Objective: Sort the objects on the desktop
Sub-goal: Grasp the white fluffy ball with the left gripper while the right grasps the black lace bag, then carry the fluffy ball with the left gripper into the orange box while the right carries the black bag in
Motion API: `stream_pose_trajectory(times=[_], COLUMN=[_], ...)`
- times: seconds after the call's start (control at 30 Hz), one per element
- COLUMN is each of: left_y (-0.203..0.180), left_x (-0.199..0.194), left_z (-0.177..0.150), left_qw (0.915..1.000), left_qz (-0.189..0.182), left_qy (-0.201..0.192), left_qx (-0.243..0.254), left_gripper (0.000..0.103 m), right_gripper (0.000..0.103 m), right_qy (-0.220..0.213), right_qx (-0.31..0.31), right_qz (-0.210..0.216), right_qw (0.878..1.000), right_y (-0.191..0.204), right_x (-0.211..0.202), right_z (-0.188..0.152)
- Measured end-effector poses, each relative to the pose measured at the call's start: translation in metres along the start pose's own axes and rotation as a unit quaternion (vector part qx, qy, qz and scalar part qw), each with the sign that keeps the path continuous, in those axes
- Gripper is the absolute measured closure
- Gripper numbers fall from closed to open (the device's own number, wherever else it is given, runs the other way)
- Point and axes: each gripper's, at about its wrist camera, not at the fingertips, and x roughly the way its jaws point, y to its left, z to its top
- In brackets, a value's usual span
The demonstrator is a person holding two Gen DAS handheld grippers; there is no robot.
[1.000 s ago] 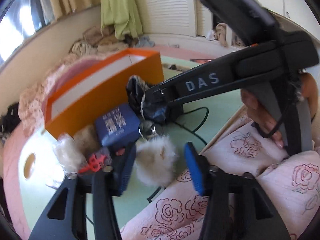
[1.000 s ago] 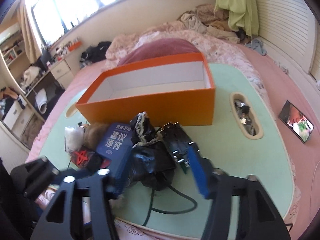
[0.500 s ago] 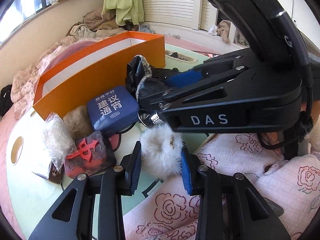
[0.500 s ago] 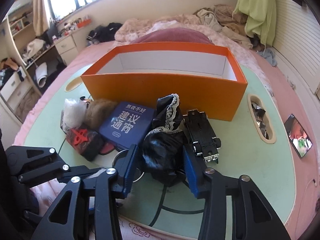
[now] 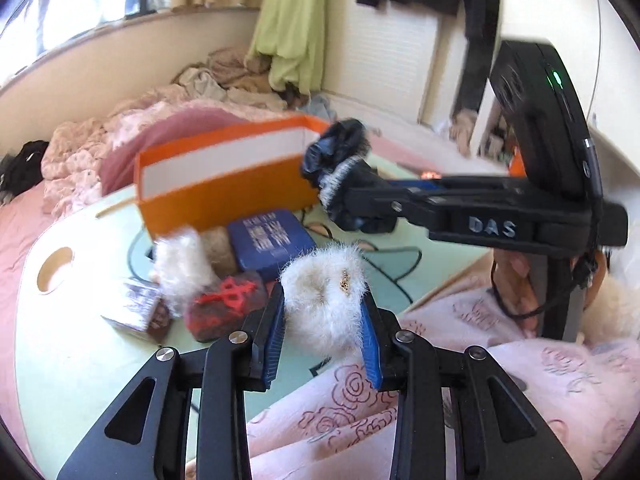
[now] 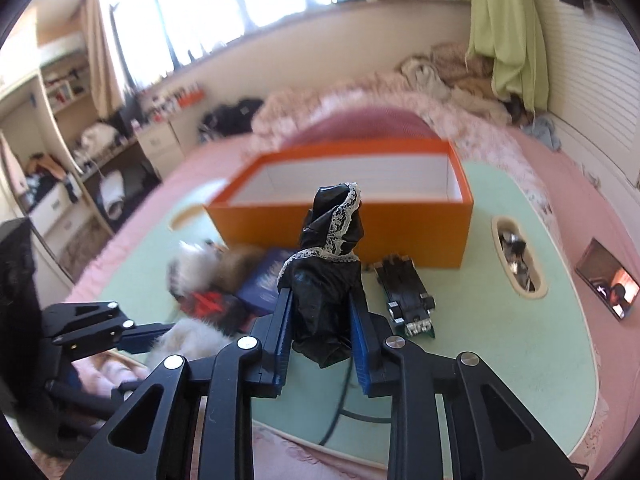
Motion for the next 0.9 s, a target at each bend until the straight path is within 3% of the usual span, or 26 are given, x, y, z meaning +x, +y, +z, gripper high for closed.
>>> stream_pose_trajectory(times=[0.23,0.33,0.43,0.57,0.63,0.7,0.77,0.8,0.9], left_y=[0.018,0.024,0.043,0.071,0.085,0.09,0.088,0.086,0.079], left_x=[-0.022,-0.02,0.002,0.031,0.043,0.043,0.036,0.032,0.021], left_z=[0.041,0.067,0.098,0.114,0.113,0.105,0.097,0.096,0.089], left_qw=[0.9981,0.997,0.9943,0.9891,0.9812,0.9763,0.9751,0.9745,0.9739], left_qz=[-0.002,0.032,0.077,0.111,0.138,0.141,0.138,0.142,0.162], left_qy=[-0.054,-0.065,-0.051,-0.04,-0.05,-0.065,-0.085,-0.094,-0.103], left_qx=[-0.03,-0.029,-0.054,-0.089,-0.126,-0.151,-0.152,-0.146,-0.121], left_gripper=[0.068,0.068,0.068,0.068,0.061,0.038,0.026,0.024,0.022], right_gripper=[0.078,0.078,0.078,0.076,0.072,0.067,0.059,0.048,0.035], right_qy=[-0.027,-0.032,-0.035,-0.025,-0.018,-0.013,-0.024,-0.033,-0.05], right_qx=[-0.003,0.009,0.026,0.046,0.054,0.064,0.073,0.073,0.062], right_qz=[0.015,0.019,0.017,0.006,-0.016,-0.039,-0.043,-0.04,-0.037], right_qw=[1.0,0.999,0.999,0.999,0.998,0.997,0.996,0.996,0.996], right_y=[0.01,0.006,-0.001,-0.012,-0.017,-0.021,-0.022,-0.021,-0.017], right_x=[-0.013,-0.008,0.002,0.029,0.044,0.051,0.045,0.04,0.026], right_z=[0.031,0.056,0.077,0.101,0.108,0.11,0.105,0.1,0.091])
